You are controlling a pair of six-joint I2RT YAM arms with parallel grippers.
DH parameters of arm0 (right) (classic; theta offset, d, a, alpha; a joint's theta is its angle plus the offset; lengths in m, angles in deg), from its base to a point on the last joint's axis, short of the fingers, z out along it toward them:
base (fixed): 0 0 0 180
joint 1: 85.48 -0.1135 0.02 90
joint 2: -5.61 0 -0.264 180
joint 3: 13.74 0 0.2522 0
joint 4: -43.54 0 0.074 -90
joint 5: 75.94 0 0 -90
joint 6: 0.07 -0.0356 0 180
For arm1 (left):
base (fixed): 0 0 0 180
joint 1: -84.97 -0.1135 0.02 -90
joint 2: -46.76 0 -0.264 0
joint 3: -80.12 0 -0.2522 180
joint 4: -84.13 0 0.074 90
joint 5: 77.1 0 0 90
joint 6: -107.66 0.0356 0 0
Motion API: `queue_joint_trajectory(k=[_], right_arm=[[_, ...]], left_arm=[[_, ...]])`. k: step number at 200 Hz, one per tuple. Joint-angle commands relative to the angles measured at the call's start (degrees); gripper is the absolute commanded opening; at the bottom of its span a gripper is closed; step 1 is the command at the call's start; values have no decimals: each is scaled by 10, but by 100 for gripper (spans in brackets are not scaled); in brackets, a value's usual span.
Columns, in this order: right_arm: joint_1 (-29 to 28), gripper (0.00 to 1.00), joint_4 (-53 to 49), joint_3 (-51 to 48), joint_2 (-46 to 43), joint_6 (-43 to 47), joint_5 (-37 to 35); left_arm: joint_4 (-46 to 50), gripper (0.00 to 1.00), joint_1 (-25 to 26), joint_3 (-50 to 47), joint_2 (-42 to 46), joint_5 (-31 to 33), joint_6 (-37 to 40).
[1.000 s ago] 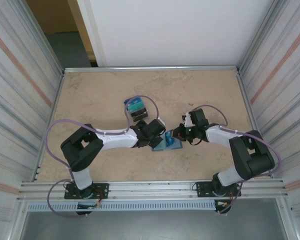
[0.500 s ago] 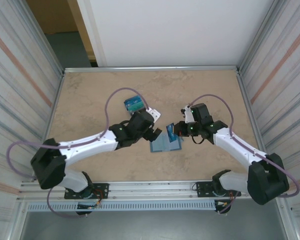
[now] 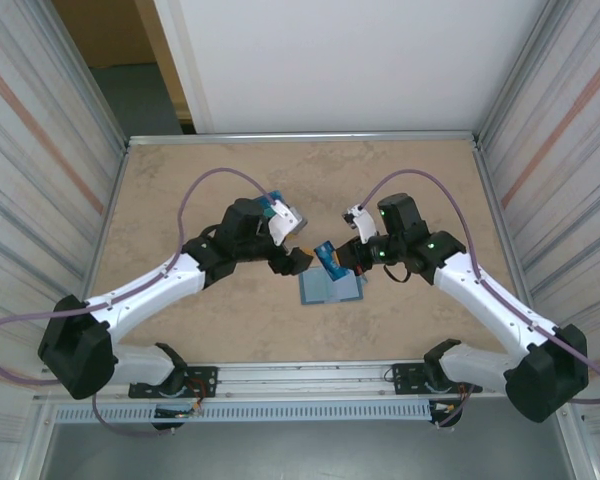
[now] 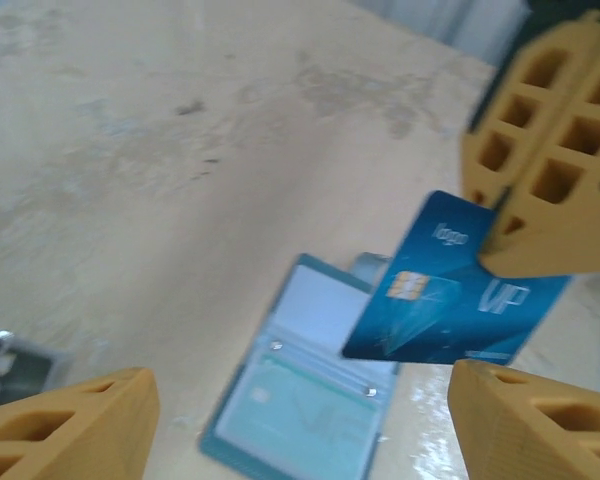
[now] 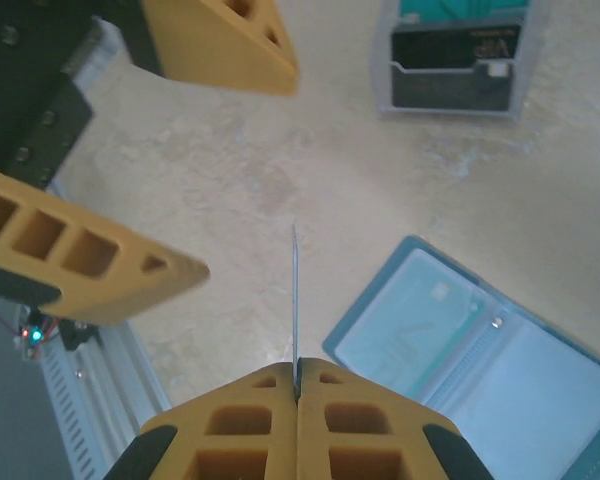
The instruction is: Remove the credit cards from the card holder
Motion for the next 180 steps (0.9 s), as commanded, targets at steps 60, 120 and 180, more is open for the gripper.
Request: queue_joint_trajectory(k=[60, 120, 180], right_arm=[[-28, 0, -94, 68, 29, 119, 70], [-28, 14, -73, 67, 32, 108, 49], [13, 57, 40, -7, -39, -6, -15]], left_arm=[[61, 42, 1, 40, -19, -193, 85], [68, 0, 17, 43, -34, -185, 96], [-78, 0, 14, -46, 40, 15, -9]])
